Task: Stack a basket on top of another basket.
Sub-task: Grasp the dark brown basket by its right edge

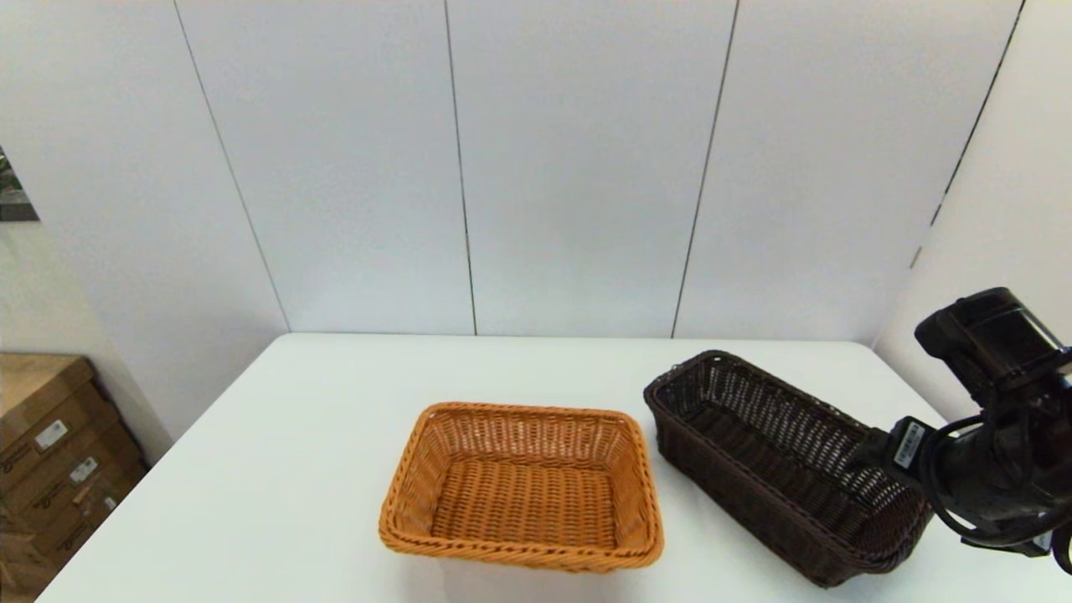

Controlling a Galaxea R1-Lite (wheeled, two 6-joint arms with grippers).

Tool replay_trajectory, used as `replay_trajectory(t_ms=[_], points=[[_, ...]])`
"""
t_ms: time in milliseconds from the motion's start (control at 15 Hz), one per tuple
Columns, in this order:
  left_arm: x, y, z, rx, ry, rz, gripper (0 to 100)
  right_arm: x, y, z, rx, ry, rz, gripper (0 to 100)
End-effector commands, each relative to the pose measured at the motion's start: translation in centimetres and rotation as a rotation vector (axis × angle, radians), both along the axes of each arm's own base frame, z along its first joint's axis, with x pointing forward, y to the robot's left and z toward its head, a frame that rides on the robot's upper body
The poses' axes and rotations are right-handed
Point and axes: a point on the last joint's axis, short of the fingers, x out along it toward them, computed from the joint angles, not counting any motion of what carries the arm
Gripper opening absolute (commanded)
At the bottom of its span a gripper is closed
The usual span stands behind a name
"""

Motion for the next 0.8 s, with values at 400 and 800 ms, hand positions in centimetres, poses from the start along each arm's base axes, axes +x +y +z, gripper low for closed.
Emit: replay_trajectory(t_ms=[400,800], points=[[0.0,0.0,0.0,0.001,0.000,-0.001,100,1.9,-1.3,-3.3,-0.050,0.132,-0.086,100],[0.0,0.0,0.0,0.001,0.000,-0.001,100,2.1,-0.9,-5.6,-0.039,0.168,-0.096,100]])
